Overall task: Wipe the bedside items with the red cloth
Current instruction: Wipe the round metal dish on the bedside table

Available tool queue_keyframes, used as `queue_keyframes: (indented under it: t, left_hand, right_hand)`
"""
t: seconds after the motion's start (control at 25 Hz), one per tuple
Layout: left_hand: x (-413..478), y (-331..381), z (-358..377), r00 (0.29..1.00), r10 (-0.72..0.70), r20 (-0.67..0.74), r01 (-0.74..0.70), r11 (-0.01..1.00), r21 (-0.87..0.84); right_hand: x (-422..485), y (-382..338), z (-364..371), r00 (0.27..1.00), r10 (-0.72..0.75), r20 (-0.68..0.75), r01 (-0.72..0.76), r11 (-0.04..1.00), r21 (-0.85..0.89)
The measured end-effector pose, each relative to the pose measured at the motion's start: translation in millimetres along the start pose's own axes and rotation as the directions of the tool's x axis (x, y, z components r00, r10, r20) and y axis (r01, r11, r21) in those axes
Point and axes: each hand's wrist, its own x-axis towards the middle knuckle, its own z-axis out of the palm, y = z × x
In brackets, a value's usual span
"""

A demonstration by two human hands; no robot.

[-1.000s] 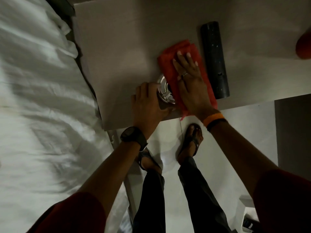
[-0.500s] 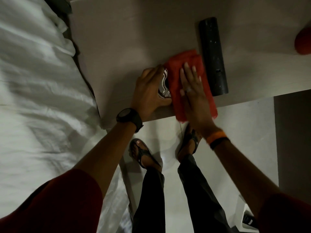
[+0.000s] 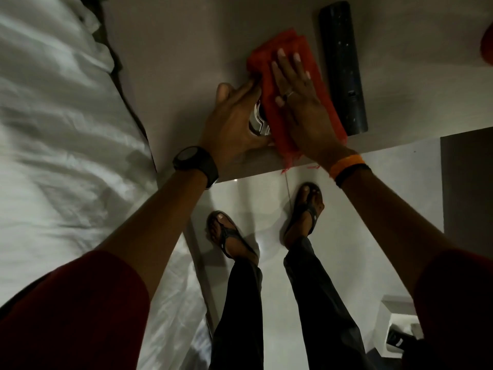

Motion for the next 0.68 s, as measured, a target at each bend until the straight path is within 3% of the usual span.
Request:
queue_keyframes:
  t: [0.16, 0.28, 0.44, 0.68]
  left_hand:
    - [-9.1, 4.9, 6.9, 0.993, -0.121, -0.001, 0.121, 0.990, 0.076]
    - [-20.8, 14.5, 10.2, 0.981, -0.188, -0.044, 0.189, 0.981, 0.031]
    - [-15.3, 11.5, 3.2, 0.986, -0.163, -0.032, 0.163, 0.987, 0.007]
    - [-19.4, 14.1, 6.5, 0.964, -0.264, -0.033, 0.261, 0.962, -0.076]
  right_hand:
    - [-52.3, -20.6, 10.6, 0.994, 0.108, 0.005, -0.107, 0.993, -0.052]
    - [-43.5, -14.4, 5.4, 0.996, 0.082, 0.025, -0.081, 0.995, -0.064]
    - [-18.7, -16.5, 9.1, 0.991, 0.125, -0.047, -0.126, 0.992, -0.011]
    - [-49.0, -9.2, -0.6, 0.997, 0.067, 0.044, -0.063, 0.995, -0.082]
